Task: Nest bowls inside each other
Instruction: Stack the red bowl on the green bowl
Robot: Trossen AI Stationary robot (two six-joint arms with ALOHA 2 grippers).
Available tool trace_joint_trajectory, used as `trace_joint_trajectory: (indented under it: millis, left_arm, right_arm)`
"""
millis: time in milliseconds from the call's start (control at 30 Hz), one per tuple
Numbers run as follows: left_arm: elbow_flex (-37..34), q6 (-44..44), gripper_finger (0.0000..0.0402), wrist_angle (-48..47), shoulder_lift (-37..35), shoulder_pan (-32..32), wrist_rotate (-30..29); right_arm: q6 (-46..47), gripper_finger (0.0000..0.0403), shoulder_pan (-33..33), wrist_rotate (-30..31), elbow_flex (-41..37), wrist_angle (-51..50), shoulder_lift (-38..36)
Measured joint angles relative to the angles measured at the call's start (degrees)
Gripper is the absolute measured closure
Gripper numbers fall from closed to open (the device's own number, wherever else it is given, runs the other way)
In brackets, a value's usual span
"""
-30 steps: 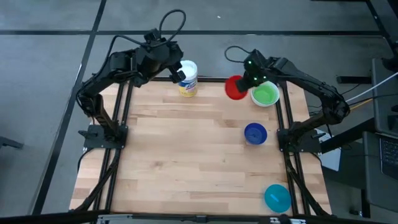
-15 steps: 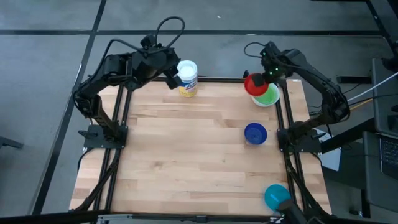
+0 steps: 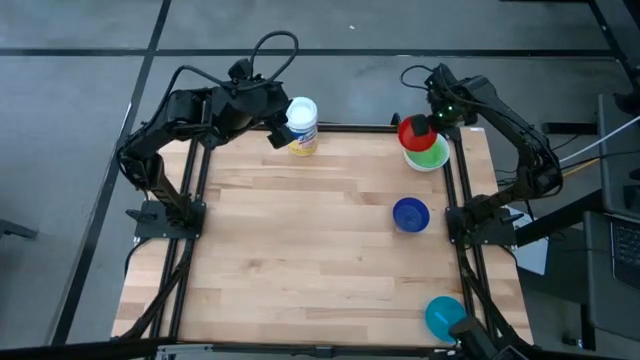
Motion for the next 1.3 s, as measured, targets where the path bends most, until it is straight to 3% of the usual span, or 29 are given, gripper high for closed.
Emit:
trace_joint_trajectory:
  millis: [400, 533, 700, 867, 1167, 1300]
  left_arm:
    - [0.0, 2.9, 0.0226, 0.2, 0.0, 2.2, 2.6]
    - [0.0, 4.3, 0.0229, 0.2, 0.0, 3.2, 5.8]
    - [-0.6, 13.0, 0.0235, 4.5, 0.0, 6.8, 7.5]
    - [-1.7, 19.8, 0.0237, 12.9, 0.3, 17.0, 17.3]
    - [-2.5, 19.1, 0.024, 17.9, 1.9, 38.4, 34.7]
    - [-2.4, 15.6, 0.0245, 21.8, 2.1, 46.2, 43.7]
  right_arm:
    - [24.5, 0.0402, 6.2, 4.2, 0.0, 4.7, 0.1]
    - [32.2, 0.0402, 7.3, 8.6, 0.0, 0.9, 0.1]
    - [43.0, 0.0402, 9.6, 9.4, -1.3, -1.5, 0.1]
    - [55.2, 0.0402, 14.0, 6.3, -8.2, 3.6, 0.1]
    - [78.3, 0.0402, 18.9, 5.6, -21.1, 25.0, -0.3]
    - [87.3, 0.0402, 19.5, 9.0, -21.7, 24.5, -1.0]
